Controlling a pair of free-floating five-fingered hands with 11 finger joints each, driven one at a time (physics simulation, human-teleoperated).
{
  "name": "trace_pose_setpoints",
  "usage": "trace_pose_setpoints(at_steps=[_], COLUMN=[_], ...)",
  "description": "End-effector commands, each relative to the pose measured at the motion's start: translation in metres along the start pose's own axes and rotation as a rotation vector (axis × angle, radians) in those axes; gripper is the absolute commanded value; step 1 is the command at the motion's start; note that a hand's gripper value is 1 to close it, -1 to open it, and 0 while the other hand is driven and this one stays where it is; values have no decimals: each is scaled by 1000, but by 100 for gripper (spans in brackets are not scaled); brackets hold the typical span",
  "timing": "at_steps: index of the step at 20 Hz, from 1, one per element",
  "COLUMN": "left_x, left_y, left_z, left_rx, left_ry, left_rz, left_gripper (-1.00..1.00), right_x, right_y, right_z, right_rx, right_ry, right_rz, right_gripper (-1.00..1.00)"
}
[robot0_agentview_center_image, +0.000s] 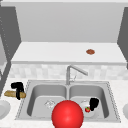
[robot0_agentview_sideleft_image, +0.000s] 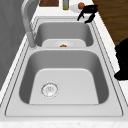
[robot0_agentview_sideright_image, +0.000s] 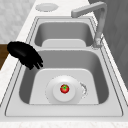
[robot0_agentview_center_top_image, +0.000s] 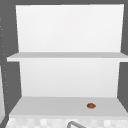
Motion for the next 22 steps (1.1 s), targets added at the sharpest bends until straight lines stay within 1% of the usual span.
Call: trace_pose_setpoints(at_steps=[1,9,17,22], left_x=[-5,-16,-28,-40], left_y=[0,-3,-5,-9], left_z=[-21,-63,-107,-130], left_rx=[13,15,17,26], left_ry=[27,23,23,36], left_rz=[3,-5,-6,2], left_gripper=[100,100,100,100], right_x=[0,0,0,0], right_y=[0,0,0,0], right_z=[0,0,0,0], right_rx=[0,0,0,0], right_ry=[0,0,0,0], right_rz=[0,0,0,0], right_gripper=[0,0,0,0])
